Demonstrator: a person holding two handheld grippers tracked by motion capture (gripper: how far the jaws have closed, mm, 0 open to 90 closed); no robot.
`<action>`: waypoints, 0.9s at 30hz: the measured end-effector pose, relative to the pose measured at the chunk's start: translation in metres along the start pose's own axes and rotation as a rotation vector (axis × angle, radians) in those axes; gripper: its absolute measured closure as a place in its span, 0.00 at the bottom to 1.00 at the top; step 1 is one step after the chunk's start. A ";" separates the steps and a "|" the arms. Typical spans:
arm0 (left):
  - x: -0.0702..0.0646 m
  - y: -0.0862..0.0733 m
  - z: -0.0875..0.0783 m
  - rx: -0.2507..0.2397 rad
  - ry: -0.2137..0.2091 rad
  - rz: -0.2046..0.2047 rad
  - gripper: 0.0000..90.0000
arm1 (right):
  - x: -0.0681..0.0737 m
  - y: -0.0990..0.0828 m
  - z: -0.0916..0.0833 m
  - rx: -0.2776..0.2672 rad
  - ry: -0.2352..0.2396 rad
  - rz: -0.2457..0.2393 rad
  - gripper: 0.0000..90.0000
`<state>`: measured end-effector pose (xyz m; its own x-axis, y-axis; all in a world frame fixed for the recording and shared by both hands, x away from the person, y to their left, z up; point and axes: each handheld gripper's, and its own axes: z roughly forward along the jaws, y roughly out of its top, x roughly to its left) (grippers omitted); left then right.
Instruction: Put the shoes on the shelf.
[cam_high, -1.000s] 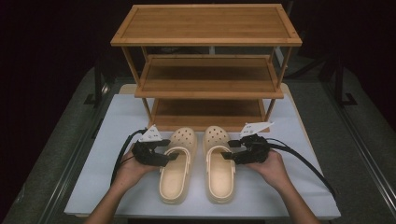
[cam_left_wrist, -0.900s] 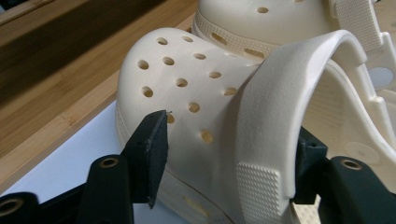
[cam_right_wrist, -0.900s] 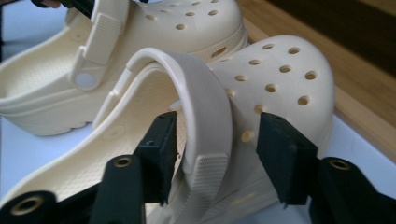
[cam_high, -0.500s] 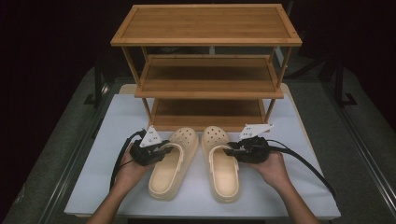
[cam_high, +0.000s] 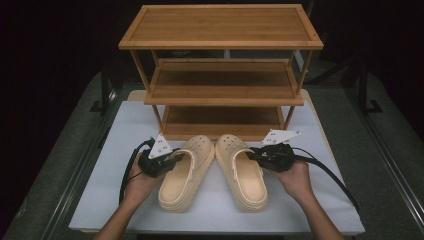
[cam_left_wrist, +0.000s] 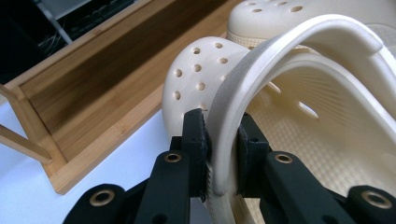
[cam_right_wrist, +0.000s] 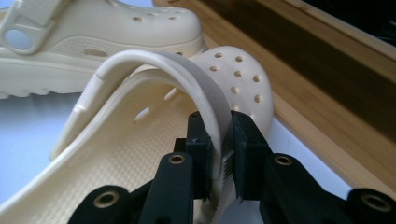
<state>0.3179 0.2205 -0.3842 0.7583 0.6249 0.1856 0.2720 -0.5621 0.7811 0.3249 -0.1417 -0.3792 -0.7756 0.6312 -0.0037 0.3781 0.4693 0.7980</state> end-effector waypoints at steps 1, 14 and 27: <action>0.000 0.000 0.000 -0.001 0.004 0.002 0.85 | 0.000 0.000 -0.001 0.000 -0.001 0.005 0.87; 0.011 0.021 0.002 -0.004 0.060 -0.019 0.85 | -0.023 0.010 -0.012 -0.033 -0.088 0.023 0.88; 0.028 0.052 0.036 -0.014 0.094 -0.014 0.85 | -0.046 0.024 0.005 -0.034 -0.148 0.023 0.87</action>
<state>0.3746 0.1894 -0.3594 0.6954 0.6809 0.2296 0.2732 -0.5460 0.7920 0.3723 -0.1566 -0.3623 -0.6834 0.7265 -0.0719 0.3753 0.4341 0.8190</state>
